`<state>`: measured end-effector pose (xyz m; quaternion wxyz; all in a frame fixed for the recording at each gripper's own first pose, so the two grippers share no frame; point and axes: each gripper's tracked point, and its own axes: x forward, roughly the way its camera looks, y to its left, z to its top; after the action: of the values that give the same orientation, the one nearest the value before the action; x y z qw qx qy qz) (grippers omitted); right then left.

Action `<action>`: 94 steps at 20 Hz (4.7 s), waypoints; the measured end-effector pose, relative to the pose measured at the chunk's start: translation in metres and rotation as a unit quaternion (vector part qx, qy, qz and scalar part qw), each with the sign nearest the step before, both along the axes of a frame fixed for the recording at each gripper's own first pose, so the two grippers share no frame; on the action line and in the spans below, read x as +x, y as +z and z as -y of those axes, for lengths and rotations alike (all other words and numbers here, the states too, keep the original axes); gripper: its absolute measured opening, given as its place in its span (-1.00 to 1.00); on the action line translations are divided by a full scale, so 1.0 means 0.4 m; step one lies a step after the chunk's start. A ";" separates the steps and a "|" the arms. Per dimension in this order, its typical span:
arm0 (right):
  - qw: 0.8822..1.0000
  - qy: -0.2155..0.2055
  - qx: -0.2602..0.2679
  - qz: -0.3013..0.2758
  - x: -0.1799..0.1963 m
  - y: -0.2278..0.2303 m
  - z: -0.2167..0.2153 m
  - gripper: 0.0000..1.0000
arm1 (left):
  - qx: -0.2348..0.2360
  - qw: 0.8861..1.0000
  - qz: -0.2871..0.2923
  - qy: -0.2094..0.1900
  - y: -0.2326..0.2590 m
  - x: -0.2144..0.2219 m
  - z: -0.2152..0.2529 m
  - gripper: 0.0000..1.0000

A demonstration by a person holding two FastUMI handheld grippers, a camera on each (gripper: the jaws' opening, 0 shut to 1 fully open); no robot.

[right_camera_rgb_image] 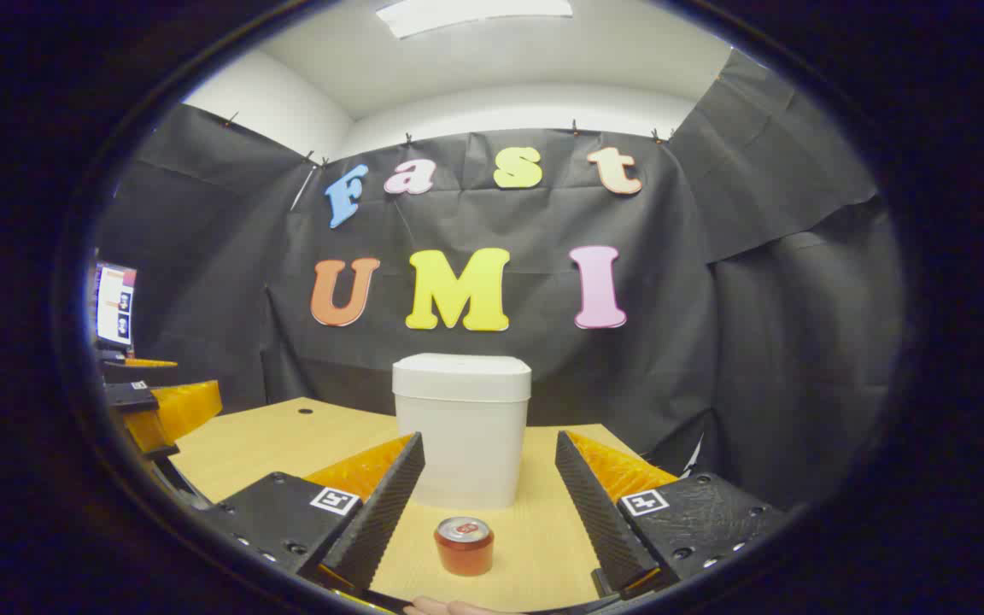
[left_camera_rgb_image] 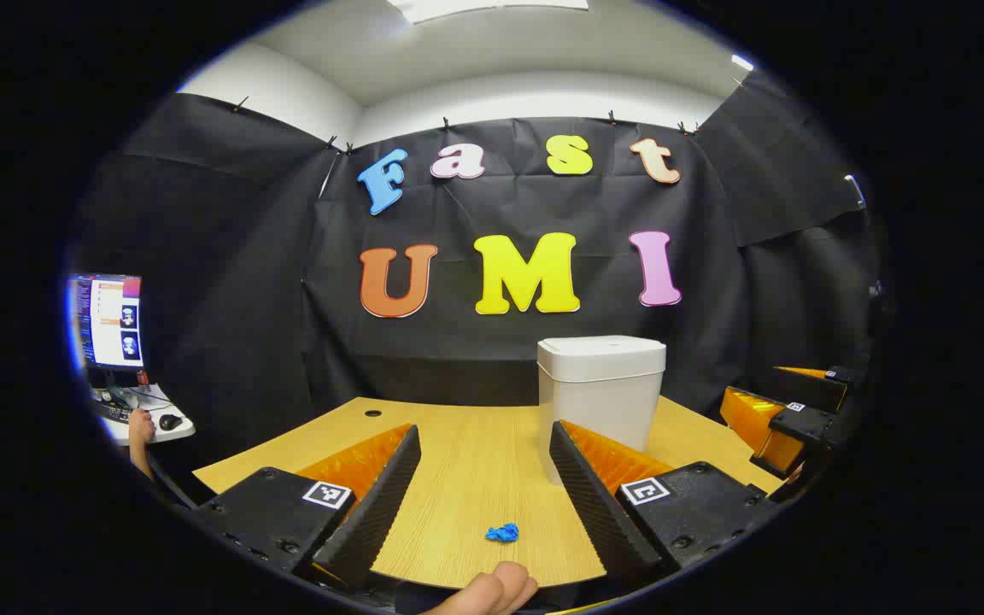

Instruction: Press the lid of the desktop garbage bin to open it, pick up the crumpled paper on the desktop and throw it into the bin, then pick up the pop can on the desktop and drop it into the bin, and finally close the garbage bin lid.

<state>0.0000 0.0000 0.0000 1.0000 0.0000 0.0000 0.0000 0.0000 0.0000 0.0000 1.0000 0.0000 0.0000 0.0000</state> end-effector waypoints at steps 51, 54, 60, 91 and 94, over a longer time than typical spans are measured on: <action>0.993 0.020 0.079 -0.087 0.574 0.186 -0.061 -0.78 | -0.006 0.999 -0.038 0.002 -0.039 0.023 -0.113 0.97; 0.990 0.042 0.064 -0.117 0.605 0.141 -0.091 -0.83 | -0.009 0.999 -0.043 0.003 -0.049 0.034 -0.117 0.97; 0.986 0.042 0.071 -0.147 0.629 0.095 -0.101 -1.00 | -0.006 0.999 -0.050 0.006 -0.062 0.048 -0.126 0.96; 0.997 0.083 -0.010 0.000 0.177 0.013 -0.098 0.91 | -0.002 0.994 -0.106 -0.022 -0.175 0.115 -0.087 0.97; 0.996 0.087 -0.009 0.001 0.110 -0.026 -0.112 0.89 | 0.017 0.991 -0.128 -0.040 -0.218 0.134 -0.065 0.97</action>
<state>0.0440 0.0450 -0.0105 0.9961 -0.0093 -0.0015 0.0872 0.0535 0.0262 -0.0873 0.9908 0.0167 0.1283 -0.0405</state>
